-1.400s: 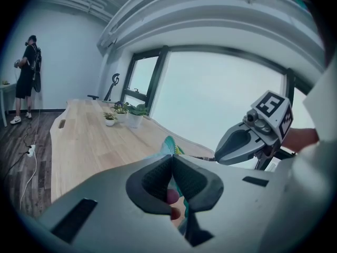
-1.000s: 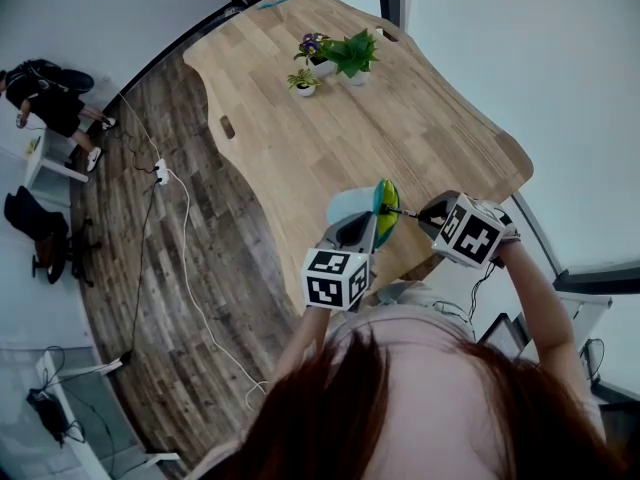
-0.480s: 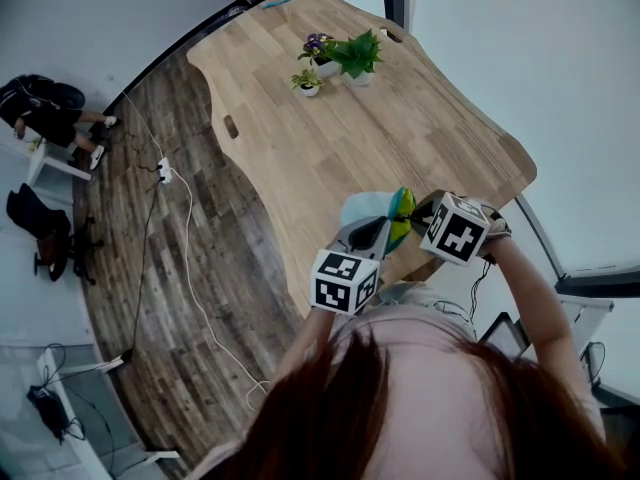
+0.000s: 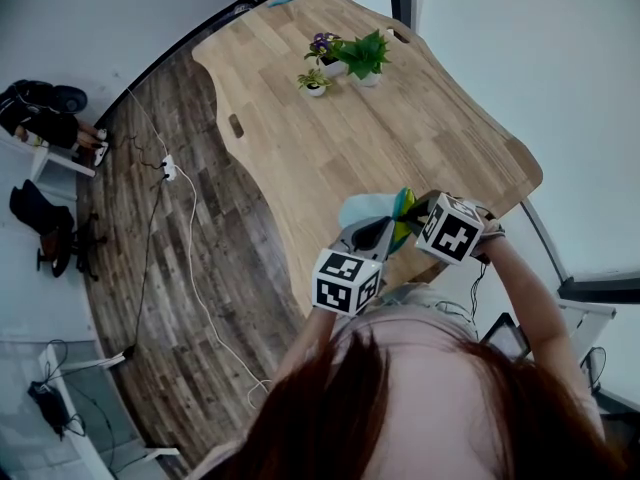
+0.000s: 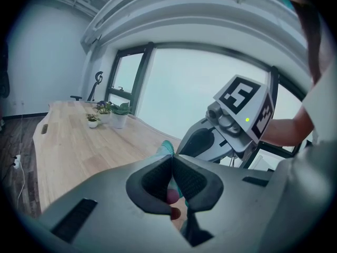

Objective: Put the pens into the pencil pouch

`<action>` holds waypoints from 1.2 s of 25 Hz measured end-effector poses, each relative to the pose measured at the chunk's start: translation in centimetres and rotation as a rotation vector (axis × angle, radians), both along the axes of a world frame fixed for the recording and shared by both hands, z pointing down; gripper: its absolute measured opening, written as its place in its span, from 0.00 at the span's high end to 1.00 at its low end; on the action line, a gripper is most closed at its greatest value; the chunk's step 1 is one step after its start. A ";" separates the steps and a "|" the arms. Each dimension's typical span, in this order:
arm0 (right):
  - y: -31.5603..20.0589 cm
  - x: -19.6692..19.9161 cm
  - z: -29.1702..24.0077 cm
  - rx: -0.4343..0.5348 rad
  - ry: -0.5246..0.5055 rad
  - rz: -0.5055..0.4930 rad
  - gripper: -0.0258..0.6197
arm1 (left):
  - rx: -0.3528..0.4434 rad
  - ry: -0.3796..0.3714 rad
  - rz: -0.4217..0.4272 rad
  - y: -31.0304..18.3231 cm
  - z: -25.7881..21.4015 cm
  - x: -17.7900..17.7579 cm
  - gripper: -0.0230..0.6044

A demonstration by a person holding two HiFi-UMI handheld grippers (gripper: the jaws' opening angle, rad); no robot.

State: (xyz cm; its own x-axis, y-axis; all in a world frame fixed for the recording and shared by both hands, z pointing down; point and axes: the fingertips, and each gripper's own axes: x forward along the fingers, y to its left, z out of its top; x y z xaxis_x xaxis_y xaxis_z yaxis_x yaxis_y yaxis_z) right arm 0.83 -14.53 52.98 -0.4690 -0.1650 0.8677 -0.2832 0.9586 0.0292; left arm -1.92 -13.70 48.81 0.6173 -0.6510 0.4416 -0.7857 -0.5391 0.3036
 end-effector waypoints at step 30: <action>-6.4 -2.9 -5.6 0.067 -0.461 0.336 0.90 | -0.010 0.020 -0.306 -5.6 0.9 -9.7 0.95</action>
